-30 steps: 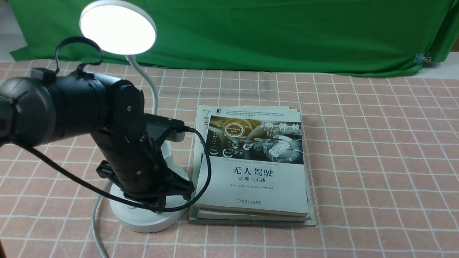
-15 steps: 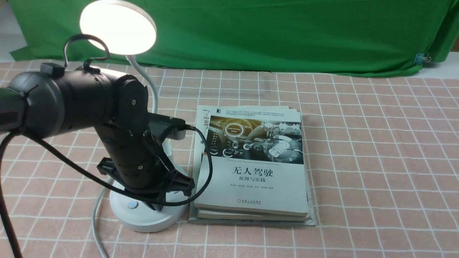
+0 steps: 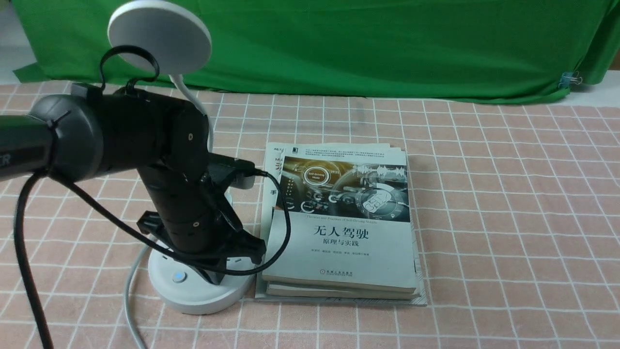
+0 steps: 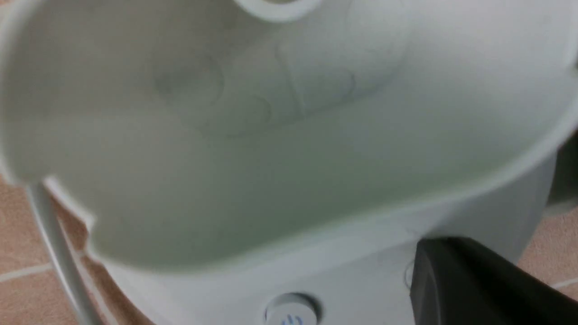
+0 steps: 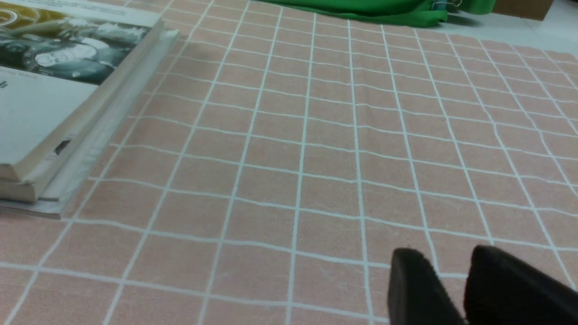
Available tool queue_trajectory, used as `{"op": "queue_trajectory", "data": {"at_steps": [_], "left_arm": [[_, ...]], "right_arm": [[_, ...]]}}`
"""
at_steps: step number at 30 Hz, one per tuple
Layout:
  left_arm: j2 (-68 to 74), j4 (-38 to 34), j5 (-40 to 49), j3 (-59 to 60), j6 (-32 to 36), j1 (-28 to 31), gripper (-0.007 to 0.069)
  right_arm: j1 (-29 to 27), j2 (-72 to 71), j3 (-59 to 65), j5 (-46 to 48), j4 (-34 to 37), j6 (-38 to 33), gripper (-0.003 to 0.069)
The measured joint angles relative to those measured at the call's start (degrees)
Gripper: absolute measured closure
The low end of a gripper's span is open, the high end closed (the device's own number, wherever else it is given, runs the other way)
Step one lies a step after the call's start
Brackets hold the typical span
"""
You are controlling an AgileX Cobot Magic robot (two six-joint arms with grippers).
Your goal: Turn off the table lamp on the pink coffee tablecloth by hand.
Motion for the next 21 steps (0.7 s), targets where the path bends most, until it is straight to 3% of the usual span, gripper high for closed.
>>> {"op": "queue_trajectory", "data": {"at_steps": [16, 21], "left_arm": [[-6.7, 0.8, 4.0, 0.0, 0.0, 0.0, 0.0631], [-13.2, -0.3, 3.3, 4.8, 0.0, 0.0, 0.0631]], "right_arm": [[0.0, 0.0, 0.0, 0.0, 0.0, 0.0, 0.0419], [0.0, 0.0, 0.0, 0.0, 0.0, 0.0, 0.0419]]}}
